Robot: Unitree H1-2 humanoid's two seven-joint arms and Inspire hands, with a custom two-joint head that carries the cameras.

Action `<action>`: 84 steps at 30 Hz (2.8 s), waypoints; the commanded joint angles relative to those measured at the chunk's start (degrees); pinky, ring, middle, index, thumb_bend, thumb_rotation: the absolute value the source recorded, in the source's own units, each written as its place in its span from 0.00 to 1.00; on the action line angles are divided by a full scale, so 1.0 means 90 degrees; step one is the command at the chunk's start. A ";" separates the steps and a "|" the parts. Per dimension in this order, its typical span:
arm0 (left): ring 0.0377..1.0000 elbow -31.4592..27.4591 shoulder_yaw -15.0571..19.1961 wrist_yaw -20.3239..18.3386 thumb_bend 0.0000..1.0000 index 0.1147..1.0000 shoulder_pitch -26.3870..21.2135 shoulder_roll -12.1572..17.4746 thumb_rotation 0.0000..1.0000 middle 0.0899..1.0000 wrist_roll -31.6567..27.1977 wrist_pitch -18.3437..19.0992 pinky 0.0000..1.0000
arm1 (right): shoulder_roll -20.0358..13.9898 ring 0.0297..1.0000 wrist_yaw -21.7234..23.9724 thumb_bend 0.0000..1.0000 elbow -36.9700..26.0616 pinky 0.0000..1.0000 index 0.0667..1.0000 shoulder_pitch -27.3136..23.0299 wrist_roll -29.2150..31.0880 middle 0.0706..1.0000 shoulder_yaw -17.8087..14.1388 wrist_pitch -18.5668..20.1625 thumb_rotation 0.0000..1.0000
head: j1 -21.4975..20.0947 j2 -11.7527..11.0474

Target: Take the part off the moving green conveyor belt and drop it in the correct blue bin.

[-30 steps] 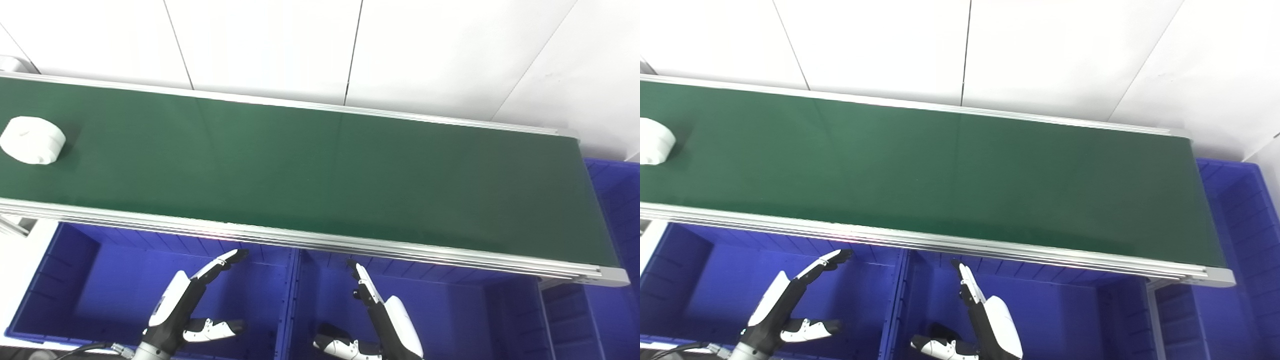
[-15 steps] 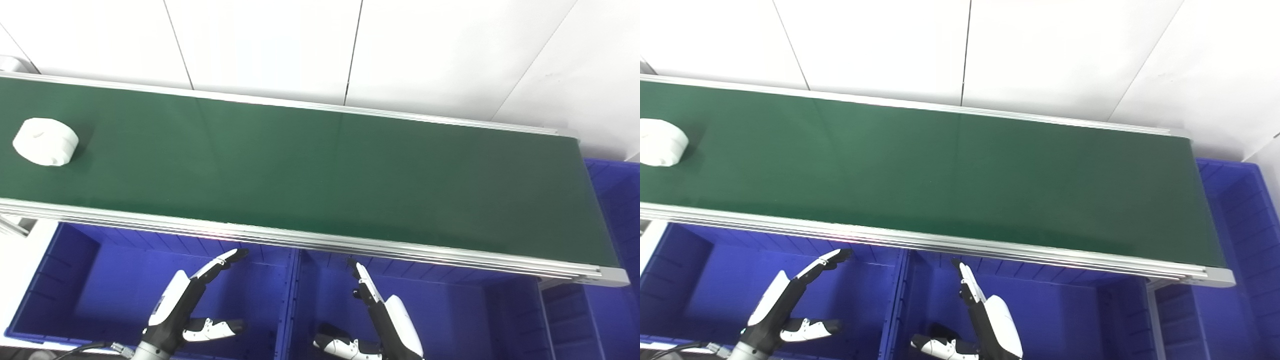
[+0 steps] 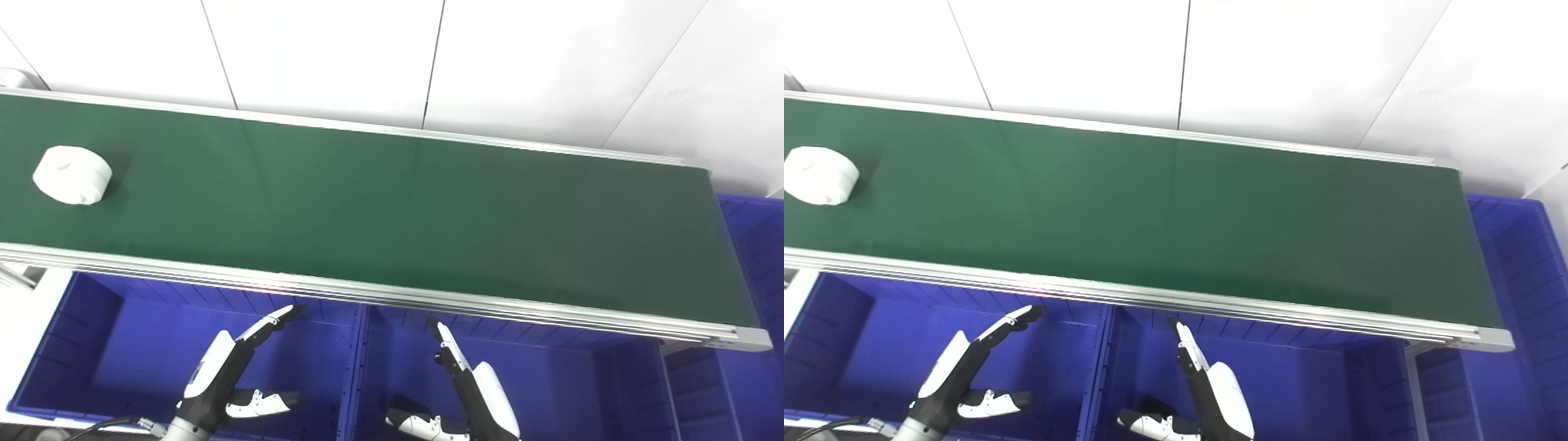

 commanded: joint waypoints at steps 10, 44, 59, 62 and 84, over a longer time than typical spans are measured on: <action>0.78 0.0232 -0.0069 0.0186 0.82 0.78 -0.0086 -0.0129 0.80 0.81 0.0212 -0.0173 0.71 | -0.0038 1.00 -0.0171 0.80 0.0361 0.91 1.00 -0.0097 0.0054 1.00 -0.0159 -0.0743 0.55 | 0.0677 -0.0693; 0.63 -0.0429 -0.0659 0.3070 0.65 0.65 -0.0536 0.0054 0.44 0.66 0.1137 -0.0173 0.56 | 0.0095 0.99 -0.0283 0.81 0.0643 0.82 1.00 -0.0270 -0.0034 1.00 -0.0228 -0.0854 0.56 | 0.0412 -0.0774; 0.69 -0.1409 0.0254 0.2235 0.73 0.70 -0.1248 0.0521 0.24 0.72 0.1153 -0.0173 0.63 | 0.0162 0.99 -0.0321 0.81 0.0676 0.81 1.00 -0.0363 -0.0064 1.00 -0.0236 -0.0816 0.56 | 0.0262 -0.0736; 0.72 -0.1355 0.0568 0.1629 0.73 0.72 -0.1339 0.0510 0.27 0.74 0.0994 -0.0172 0.65 | 0.0155 0.99 -0.0304 0.81 0.0701 0.82 1.00 -0.0399 -0.0056 1.00 -0.0236 -0.0824 0.56 | 0.0260 -0.0732; 0.89 -0.0145 0.3697 -0.3135 0.57 0.87 -0.2383 -0.0587 0.32 0.87 0.1819 0.0354 0.88 | 0.0126 0.97 -0.0373 0.80 0.0988 0.84 1.00 -0.0656 0.0080 1.00 -0.0314 -0.1135 0.51 | -0.0100 -0.0555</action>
